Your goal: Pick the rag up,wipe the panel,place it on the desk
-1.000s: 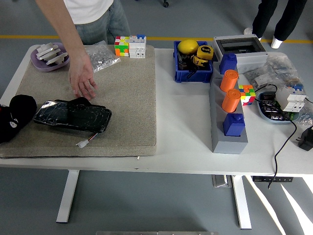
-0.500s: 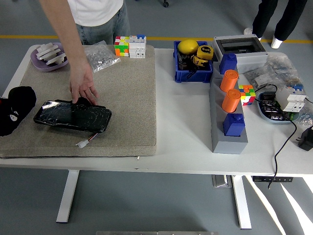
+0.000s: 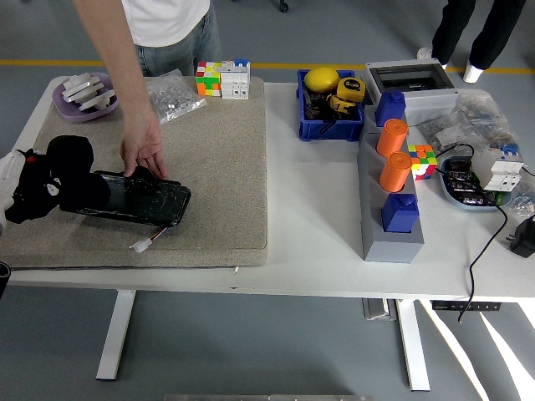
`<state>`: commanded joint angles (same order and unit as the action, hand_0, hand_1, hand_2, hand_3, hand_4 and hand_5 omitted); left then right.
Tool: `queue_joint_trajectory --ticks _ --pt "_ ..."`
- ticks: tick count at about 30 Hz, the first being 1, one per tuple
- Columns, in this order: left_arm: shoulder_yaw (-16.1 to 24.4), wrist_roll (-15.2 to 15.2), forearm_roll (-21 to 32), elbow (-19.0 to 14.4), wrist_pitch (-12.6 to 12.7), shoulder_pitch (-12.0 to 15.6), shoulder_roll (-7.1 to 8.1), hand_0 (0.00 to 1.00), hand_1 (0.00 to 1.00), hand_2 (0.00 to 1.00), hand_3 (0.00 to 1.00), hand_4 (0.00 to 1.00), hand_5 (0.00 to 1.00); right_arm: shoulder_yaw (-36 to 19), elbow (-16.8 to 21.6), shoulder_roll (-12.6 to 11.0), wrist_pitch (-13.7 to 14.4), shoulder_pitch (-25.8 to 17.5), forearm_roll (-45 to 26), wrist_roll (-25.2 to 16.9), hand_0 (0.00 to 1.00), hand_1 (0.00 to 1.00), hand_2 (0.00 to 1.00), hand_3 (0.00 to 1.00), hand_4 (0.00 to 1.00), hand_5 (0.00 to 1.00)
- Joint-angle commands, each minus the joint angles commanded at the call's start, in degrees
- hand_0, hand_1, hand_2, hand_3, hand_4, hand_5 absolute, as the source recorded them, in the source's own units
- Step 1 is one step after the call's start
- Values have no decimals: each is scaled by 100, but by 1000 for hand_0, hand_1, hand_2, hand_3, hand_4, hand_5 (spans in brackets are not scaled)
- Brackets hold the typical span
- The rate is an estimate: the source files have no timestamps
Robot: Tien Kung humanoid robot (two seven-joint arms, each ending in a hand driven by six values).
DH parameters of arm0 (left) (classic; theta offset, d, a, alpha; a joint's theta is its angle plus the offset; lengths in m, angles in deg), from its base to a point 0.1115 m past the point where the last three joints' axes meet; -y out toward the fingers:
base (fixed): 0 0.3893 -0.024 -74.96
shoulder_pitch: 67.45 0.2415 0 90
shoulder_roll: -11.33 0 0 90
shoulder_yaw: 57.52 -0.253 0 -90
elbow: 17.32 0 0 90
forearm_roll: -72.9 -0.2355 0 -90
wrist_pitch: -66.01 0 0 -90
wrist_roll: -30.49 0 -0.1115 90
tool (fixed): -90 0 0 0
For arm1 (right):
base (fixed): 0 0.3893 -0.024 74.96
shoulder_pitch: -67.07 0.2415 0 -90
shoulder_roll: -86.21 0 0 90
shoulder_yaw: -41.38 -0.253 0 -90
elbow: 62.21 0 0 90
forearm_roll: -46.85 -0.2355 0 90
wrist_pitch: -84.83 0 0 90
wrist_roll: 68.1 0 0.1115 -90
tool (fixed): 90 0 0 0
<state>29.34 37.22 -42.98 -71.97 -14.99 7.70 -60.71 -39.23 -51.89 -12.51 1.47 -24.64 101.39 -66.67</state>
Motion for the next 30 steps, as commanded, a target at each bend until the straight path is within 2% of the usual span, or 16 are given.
queue_joint_trajectory --ticks 8,14,30 --pt "-153 15 48 101 -1 -56 13 275 245 544 435 2 2 -117 43 8 -7 3 86 -23 722 657 674 617 982 520" --pt "-313 -19 36 -128 -1 -1 -24 277 244 543 437 2 2 -169 56 10 -9 3 126 -27 723 656 674 617 981 520" --pt "-1069 -123 47 -761 49 186 -148 282 245 542 438 2 2 -314 74 21 -18 -30 217 -34 723 656 674 617 983 523"
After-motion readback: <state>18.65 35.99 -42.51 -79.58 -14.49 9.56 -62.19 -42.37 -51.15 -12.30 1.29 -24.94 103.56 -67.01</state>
